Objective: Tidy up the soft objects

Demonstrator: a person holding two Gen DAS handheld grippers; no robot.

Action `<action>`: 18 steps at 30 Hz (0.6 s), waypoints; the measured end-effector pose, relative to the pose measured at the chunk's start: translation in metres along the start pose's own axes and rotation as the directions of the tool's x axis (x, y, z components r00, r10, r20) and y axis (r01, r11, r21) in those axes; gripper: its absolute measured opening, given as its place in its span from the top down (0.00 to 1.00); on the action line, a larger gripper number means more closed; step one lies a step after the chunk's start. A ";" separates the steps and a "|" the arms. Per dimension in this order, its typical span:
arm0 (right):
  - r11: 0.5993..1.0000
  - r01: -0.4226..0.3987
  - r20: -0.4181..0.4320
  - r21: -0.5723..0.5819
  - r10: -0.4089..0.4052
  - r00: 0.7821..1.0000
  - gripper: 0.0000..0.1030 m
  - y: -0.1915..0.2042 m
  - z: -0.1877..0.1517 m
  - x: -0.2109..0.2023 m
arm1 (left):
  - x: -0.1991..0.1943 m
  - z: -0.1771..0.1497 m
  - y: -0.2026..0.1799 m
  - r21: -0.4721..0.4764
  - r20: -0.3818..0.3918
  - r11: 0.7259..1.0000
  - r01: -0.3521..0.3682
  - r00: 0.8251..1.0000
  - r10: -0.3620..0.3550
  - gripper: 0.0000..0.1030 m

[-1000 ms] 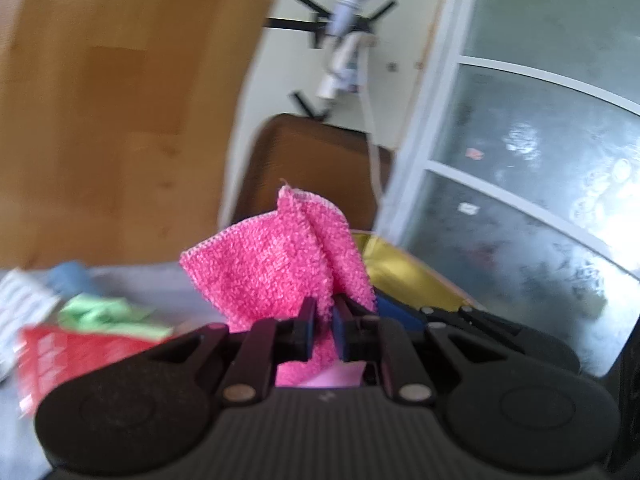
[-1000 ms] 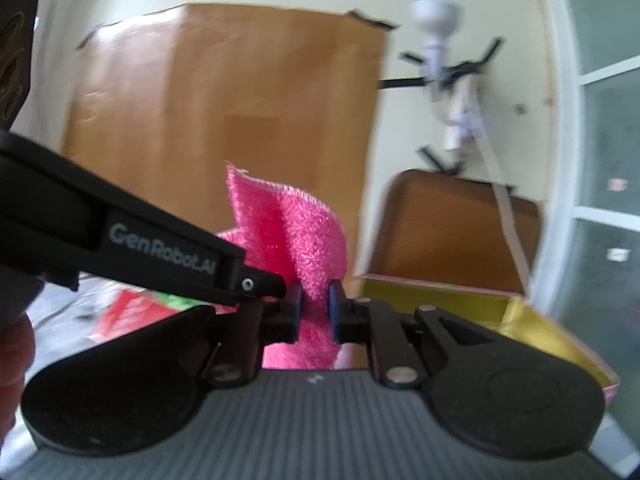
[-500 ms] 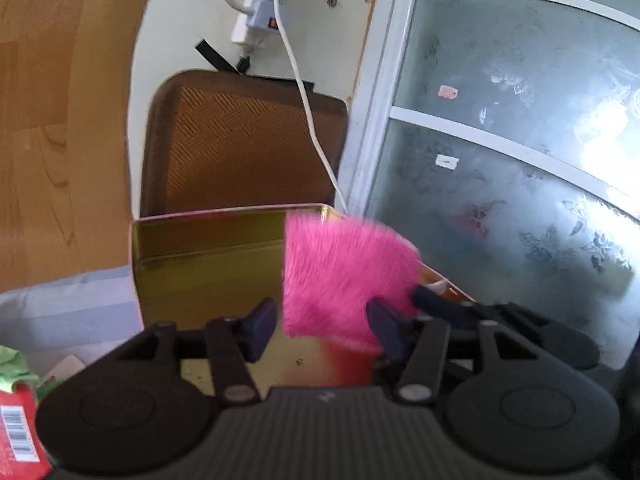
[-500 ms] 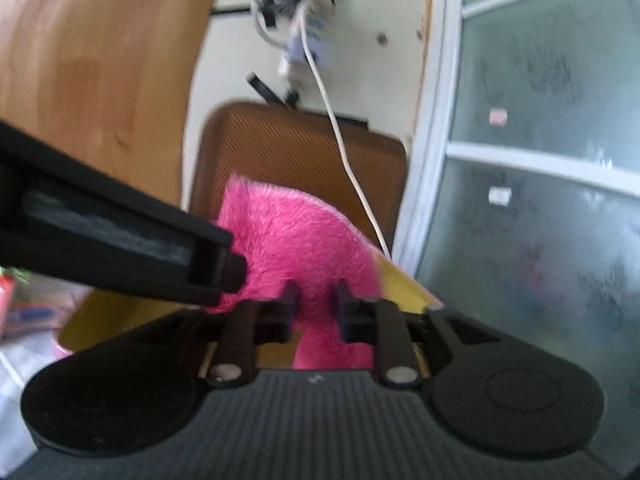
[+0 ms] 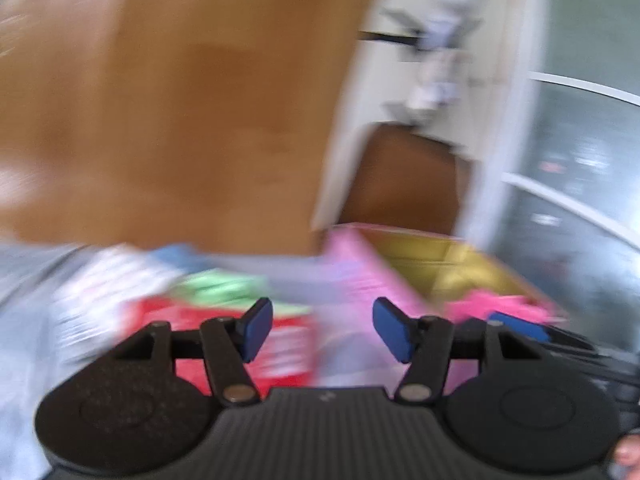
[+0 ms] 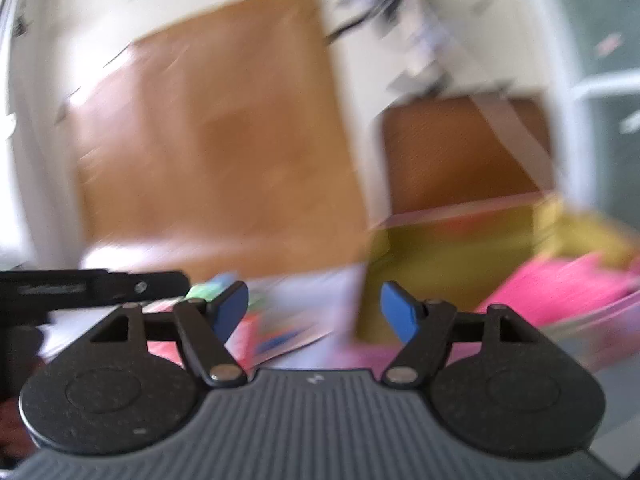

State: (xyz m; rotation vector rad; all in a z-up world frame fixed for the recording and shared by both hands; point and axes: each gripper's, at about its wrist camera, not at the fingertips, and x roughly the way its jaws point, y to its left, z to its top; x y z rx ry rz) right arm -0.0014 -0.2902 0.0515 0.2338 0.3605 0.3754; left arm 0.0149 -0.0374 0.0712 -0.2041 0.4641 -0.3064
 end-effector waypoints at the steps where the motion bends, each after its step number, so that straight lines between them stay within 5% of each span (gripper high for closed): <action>1: 1.000 -0.023 -0.043 -0.014 0.023 0.999 0.27 0.010 -0.004 0.013 | -0.002 -0.002 0.019 -0.026 -0.016 0.998 -0.048 0.999 0.048 0.45; 4: 0.998 -0.033 -0.143 -0.047 0.026 0.989 0.27 0.032 -0.014 0.050 | -0.002 -0.008 0.069 -0.110 -0.090 0.986 -0.127 0.989 0.118 0.45; 8: 1.000 -0.020 -0.219 -0.016 0.016 0.976 0.27 0.035 -0.023 0.086 | 0.003 -0.016 0.106 -0.166 -0.124 0.979 -0.116 0.988 0.096 0.45; 12: 0.998 -0.019 -0.275 0.062 0.035 0.961 0.27 0.025 -0.027 0.105 | 0.019 -0.022 0.125 -0.259 -0.148 0.961 -0.097 0.987 0.060 0.25; 14: 0.995 -0.032 -0.294 0.094 0.059 0.954 0.27 0.022 -0.029 0.113 | 0.025 -0.026 0.128 -0.276 -0.149 0.957 -0.086 0.988 0.045 0.25; 15: 0.995 -0.035 -0.287 0.089 0.060 0.956 0.29 0.024 -0.029 0.112 | 0.029 -0.027 0.128 -0.285 -0.150 0.956 -0.077 0.988 0.035 0.28; 16: 0.995 -0.046 -0.291 0.087 0.069 0.954 0.32 0.026 -0.031 0.112 | 0.033 -0.028 0.129 -0.299 -0.154 0.952 -0.064 0.988 0.018 0.44; 18: 0.996 -0.050 -0.295 0.076 0.071 0.953 0.51 0.031 -0.032 0.110 | 0.038 -0.031 0.130 -0.338 -0.177 0.940 -0.038 0.984 -0.024 0.67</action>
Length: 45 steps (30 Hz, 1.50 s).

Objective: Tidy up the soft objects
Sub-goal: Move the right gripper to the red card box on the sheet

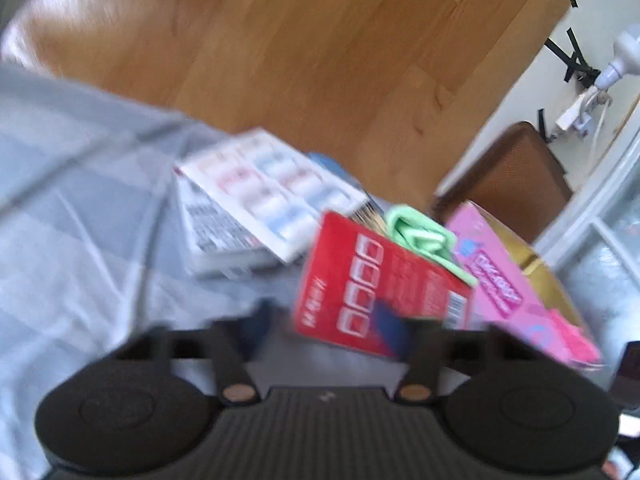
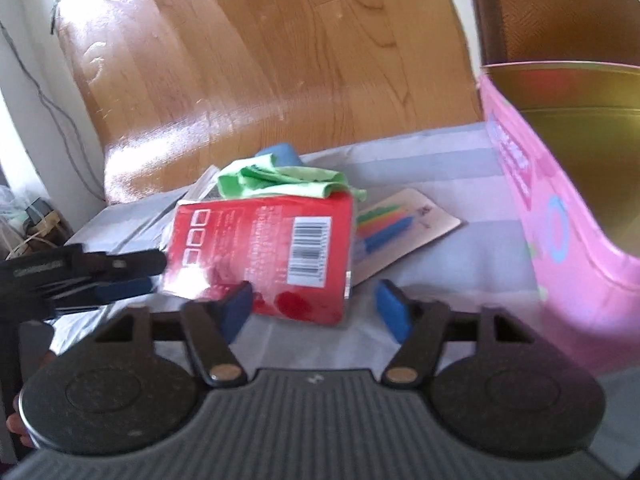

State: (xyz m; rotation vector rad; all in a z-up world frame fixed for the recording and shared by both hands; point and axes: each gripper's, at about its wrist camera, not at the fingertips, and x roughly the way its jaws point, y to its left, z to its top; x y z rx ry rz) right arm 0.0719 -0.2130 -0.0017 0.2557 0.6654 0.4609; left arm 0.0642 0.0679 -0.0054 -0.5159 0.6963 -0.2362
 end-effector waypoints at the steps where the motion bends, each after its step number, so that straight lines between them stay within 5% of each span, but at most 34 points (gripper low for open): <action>1: 1.000 0.022 0.010 -0.019 -0.022 1.000 0.54 0.003 -0.001 -0.001 | -0.001 -0.002 0.000 0.000 0.008 1.000 -0.018 1.000 0.018 0.73; 3: 0.998 0.053 0.030 -0.046 -0.051 0.998 0.72 0.006 -0.006 -0.009 | -0.006 -0.007 -0.002 0.031 0.021 0.999 -0.043 0.999 0.043 0.77; 6: 0.999 0.036 0.041 -0.038 -0.035 0.999 0.75 0.004 -0.015 -0.027 | -0.021 -0.016 -0.003 0.028 0.023 0.999 -0.037 0.999 0.036 0.79; 18: 0.999 -0.028 0.011 0.027 0.028 1.000 0.75 0.010 -0.066 -0.088 | -0.080 -0.069 -0.016 0.076 0.002 0.996 -0.048 0.999 0.048 0.79; 30: 1.000 -0.013 0.025 -0.024 0.014 1.000 0.72 0.028 -0.101 -0.116 | -0.110 -0.103 -0.028 0.149 -0.005 0.987 -0.061 0.998 0.062 0.78; 37: 0.999 -0.030 0.040 0.023 0.029 0.999 0.67 0.024 -0.103 -0.118 | -0.110 -0.099 -0.031 0.188 0.006 0.975 -0.121 0.992 0.122 0.61; 45: 1.000 -0.014 0.067 0.013 0.013 0.998 0.64 0.026 -0.104 -0.123 | -0.111 -0.097 -0.026 0.209 0.018 0.967 -0.149 0.989 0.148 0.54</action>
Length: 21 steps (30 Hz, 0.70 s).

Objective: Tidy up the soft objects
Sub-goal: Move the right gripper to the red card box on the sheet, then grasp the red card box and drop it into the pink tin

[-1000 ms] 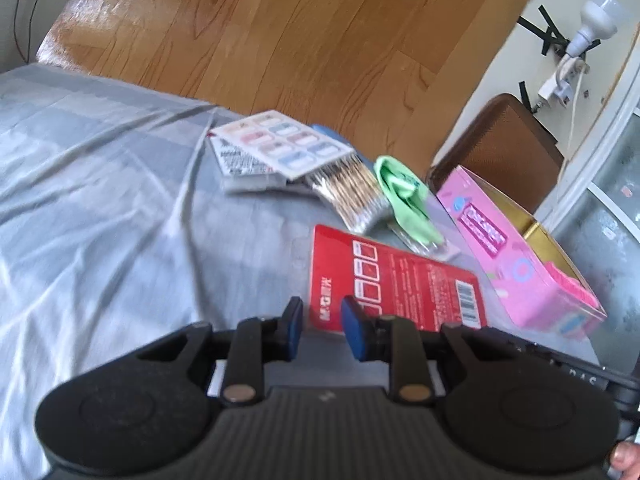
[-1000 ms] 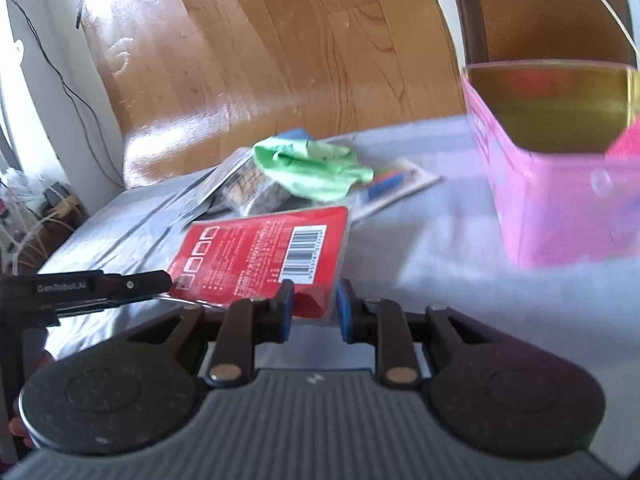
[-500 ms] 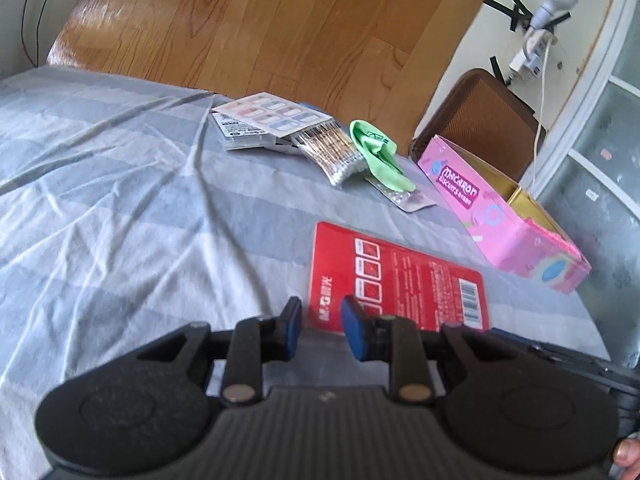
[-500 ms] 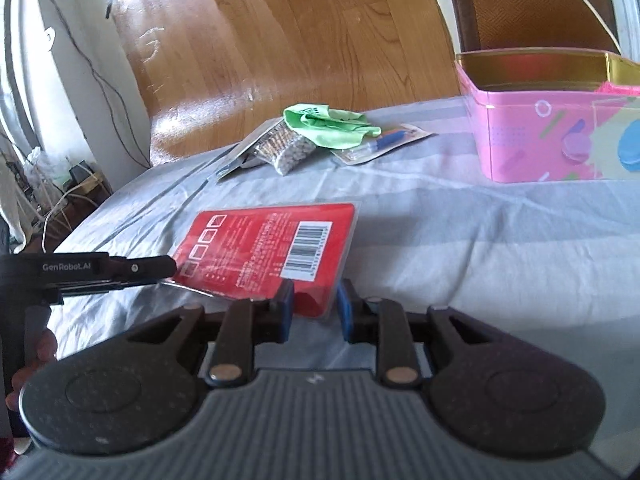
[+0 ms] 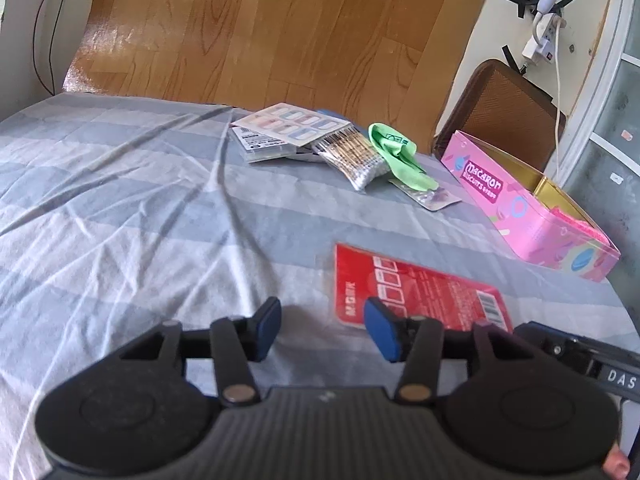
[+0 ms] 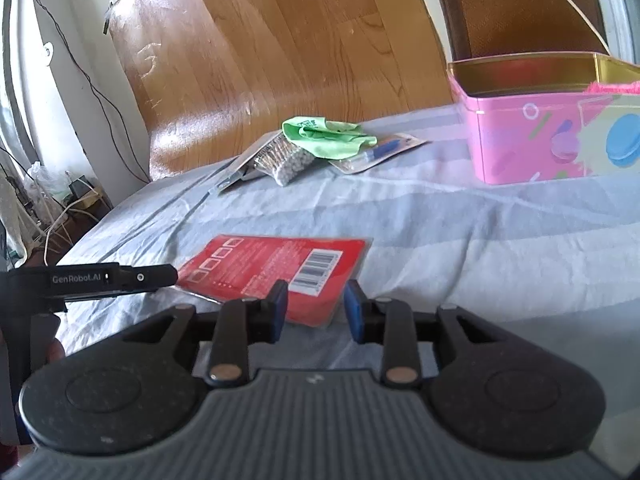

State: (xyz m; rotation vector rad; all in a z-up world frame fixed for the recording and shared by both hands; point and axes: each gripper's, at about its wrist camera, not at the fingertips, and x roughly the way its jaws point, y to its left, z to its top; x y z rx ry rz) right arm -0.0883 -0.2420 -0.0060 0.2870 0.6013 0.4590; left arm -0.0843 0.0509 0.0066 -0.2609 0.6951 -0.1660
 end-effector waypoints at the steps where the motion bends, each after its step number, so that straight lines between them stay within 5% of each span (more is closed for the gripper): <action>1: 1.000 0.001 -0.002 0.000 -0.001 1.000 0.63 0.000 0.000 0.001 | 0.000 0.000 0.001 0.000 0.000 1.000 0.002 1.000 -0.002 0.54; 21: 0.999 -0.005 -0.002 0.032 0.006 1.000 0.58 -0.001 -0.001 0.007 | 0.005 0.003 -0.002 0.024 -0.003 1.000 0.015 1.000 -0.015 0.44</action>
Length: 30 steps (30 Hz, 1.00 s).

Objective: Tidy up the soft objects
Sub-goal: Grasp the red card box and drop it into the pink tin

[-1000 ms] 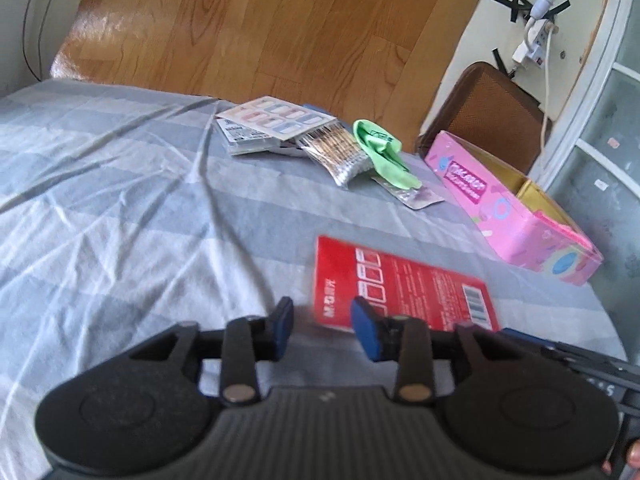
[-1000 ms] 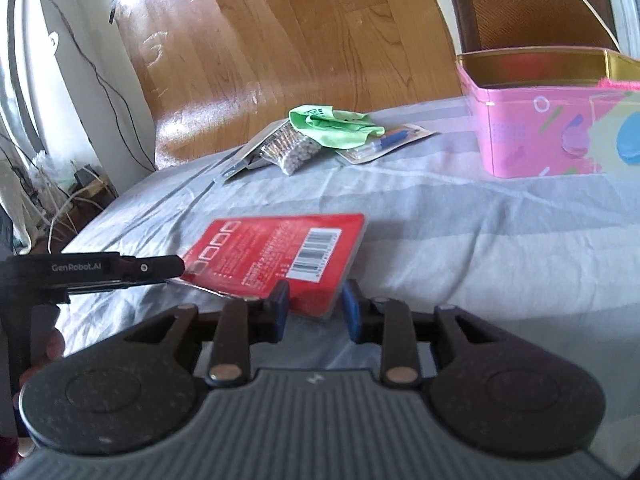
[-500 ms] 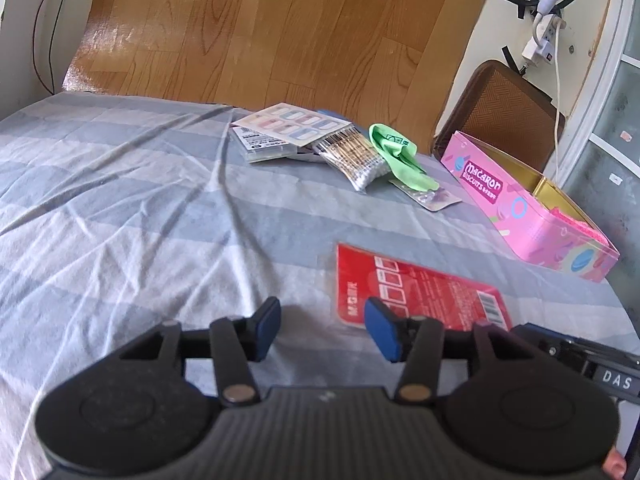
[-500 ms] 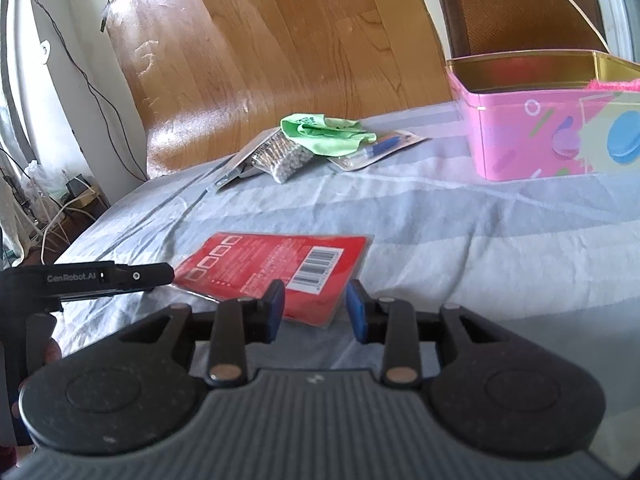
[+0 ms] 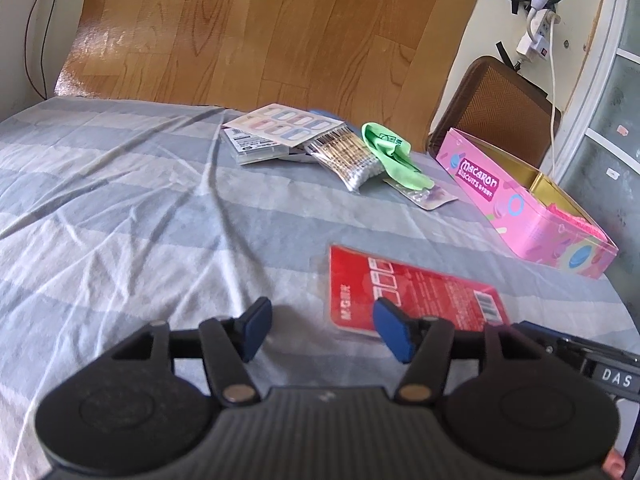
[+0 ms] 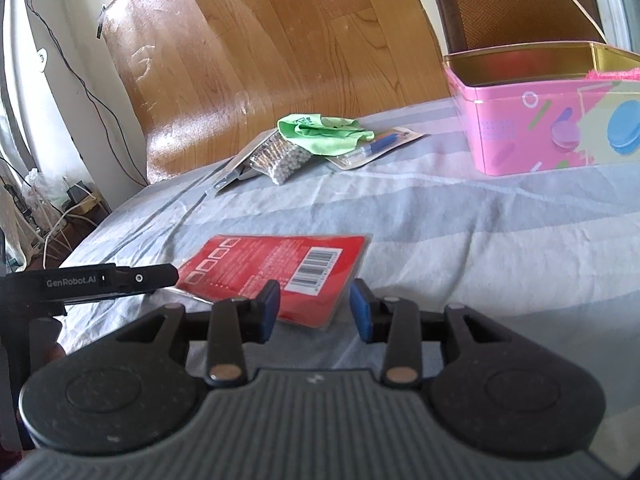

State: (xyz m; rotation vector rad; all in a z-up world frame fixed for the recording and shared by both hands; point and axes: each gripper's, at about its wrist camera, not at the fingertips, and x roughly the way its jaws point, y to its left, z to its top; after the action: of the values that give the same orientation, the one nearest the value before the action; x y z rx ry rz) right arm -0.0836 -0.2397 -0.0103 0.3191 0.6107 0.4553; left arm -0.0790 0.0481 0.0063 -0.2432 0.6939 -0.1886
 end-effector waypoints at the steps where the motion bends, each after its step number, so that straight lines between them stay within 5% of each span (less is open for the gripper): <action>1: 1.000 -0.003 0.001 -0.004 0.003 1.000 0.57 0.001 0.000 0.001 | 0.001 0.000 -0.001 0.003 0.001 1.000 -0.001 1.000 0.001 0.44; 4: 1.000 -0.018 -0.008 -0.024 0.018 1.000 0.59 0.008 0.000 0.005 | 0.006 0.001 -0.006 0.018 -0.006 0.999 0.038 0.999 -0.038 0.55; 7: 0.999 0.006 0.007 -0.043 -0.006 1.000 0.60 0.013 -0.002 0.004 | 0.005 -0.002 -0.014 0.054 0.007 0.998 0.009 1.000 -0.010 0.55; 11: 0.999 0.011 0.078 -0.035 -0.008 0.997 0.65 0.012 0.004 -0.007 | -0.003 0.003 -0.012 0.004 0.027 0.999 0.054 0.998 -0.054 0.57; 17: 0.997 0.065 0.188 -0.034 -0.058 0.981 0.65 0.008 0.023 -0.023 | -0.007 0.035 -0.042 0.065 0.089 0.995 0.071 0.993 -0.077 0.59; 25: 0.983 0.179 0.369 0.044 -0.183 0.911 0.63 -0.040 0.068 -0.055 | 0.017 0.087 -0.128 0.183 0.141 0.970 0.163 0.972 -0.190 0.59; 30: 0.962 0.244 0.403 0.125 -0.274 0.873 0.63 -0.093 0.089 -0.061 | 0.062 0.111 -0.192 0.249 0.121 0.946 0.208 0.962 -0.244 0.58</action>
State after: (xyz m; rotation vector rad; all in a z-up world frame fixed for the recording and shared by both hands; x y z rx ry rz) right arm -0.0442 -0.3632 0.0486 0.3822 0.2430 0.0969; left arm 0.0231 -0.1331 0.1055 -0.1086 0.4867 -0.4654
